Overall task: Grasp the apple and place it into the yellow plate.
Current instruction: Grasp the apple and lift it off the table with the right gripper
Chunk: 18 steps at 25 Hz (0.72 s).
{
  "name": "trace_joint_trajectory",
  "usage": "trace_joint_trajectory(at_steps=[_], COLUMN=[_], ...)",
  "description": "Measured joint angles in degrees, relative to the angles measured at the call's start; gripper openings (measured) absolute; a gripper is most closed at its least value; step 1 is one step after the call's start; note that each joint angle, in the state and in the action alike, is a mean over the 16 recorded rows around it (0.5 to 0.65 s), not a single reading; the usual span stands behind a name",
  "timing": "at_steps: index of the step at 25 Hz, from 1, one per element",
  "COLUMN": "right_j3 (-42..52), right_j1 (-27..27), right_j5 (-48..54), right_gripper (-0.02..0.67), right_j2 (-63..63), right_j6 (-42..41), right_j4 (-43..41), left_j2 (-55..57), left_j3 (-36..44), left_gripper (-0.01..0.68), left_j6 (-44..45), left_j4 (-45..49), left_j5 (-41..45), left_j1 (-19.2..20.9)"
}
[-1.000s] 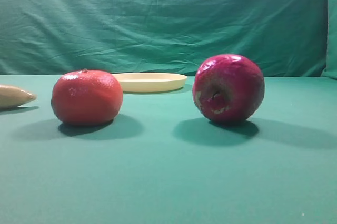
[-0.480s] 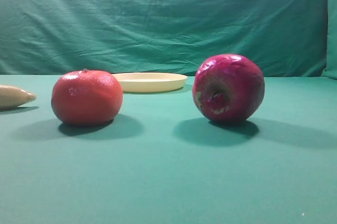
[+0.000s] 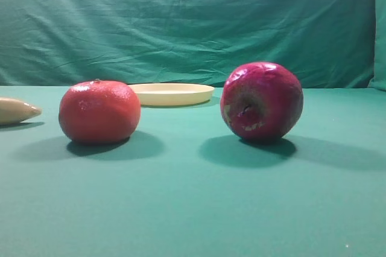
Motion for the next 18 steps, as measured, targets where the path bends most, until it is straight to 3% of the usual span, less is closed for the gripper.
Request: trace_joint_trajectory(at_steps=[7,18], right_j3=[-4.22,-22.23], right_j1=[0.00,0.51], right_j5=[-0.41,17.04], right_gripper=[0.000,0.000], right_j2=[3.16,24.11], right_j6=[-1.24,-10.21], right_j4=[3.10,4.68], left_j2=[0.00,0.00], left_j3=[0.00,0.00], left_gripper=[0.157,0.157], left_j6=[0.00,0.00], left_j4=[0.00,0.00], left_j5=[0.00,0.00], left_j1=[0.00,0.00])
